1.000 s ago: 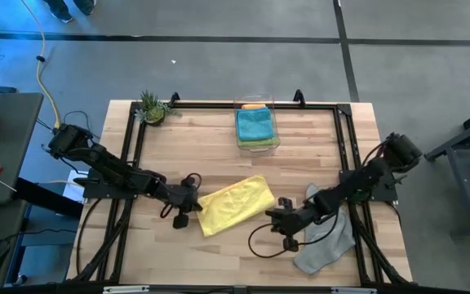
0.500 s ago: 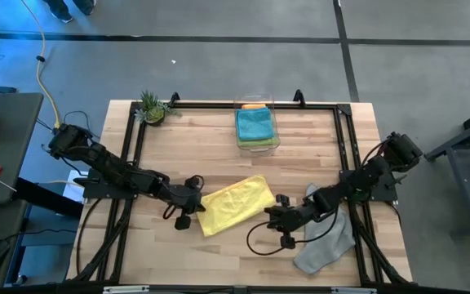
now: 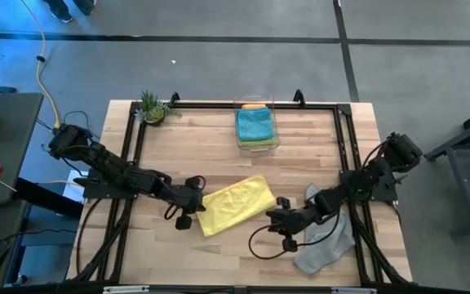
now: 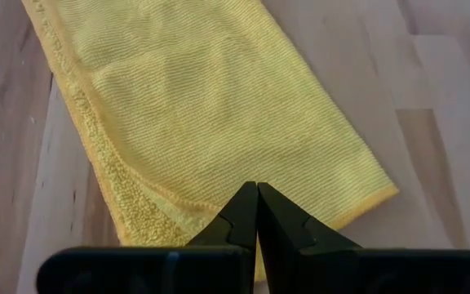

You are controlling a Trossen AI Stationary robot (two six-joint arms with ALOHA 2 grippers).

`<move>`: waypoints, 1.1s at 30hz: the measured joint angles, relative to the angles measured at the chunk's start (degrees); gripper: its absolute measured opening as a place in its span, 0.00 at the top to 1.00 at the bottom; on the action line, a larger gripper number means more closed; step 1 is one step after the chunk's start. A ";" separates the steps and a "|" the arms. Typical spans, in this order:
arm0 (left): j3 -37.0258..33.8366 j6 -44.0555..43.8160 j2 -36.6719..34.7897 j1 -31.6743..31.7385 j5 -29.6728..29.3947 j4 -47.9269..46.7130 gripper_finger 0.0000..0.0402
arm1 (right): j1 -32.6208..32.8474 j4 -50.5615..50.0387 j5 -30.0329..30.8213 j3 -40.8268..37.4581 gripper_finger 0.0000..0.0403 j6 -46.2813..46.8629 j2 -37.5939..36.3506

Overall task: Fold microfiber towels
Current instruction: Fold the yellow microfiber cloth

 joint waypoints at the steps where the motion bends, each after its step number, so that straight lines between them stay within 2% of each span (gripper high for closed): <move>1: 0.00 0.00 0.00 0.00 -0.20 0.00 1.00 | 0.12 -0.09 0.00 0.00 1.00 0.02 0.00; 9: 0.00 1.49 0.00 0.90 -0.05 0.03 1.00 | 0.26 -0.68 -0.02 0.00 1.00 0.40 0.00; 14: 0.00 2.53 0.00 0.88 2.01 0.03 1.00 | -1.13 -2.90 2.49 -0.11 1.00 3.54 0.80; 21: -0.12 3.23 0.00 1.89 3.78 0.22 1.00 | -4.89 -4.24 2.25 0.02 1.00 3.20 1.72; 33: -0.18 4.99 -0.24 4.29 7.89 1.94 1.00 | -5.82 -6.75 2.20 1.20 1.00 2.30 1.48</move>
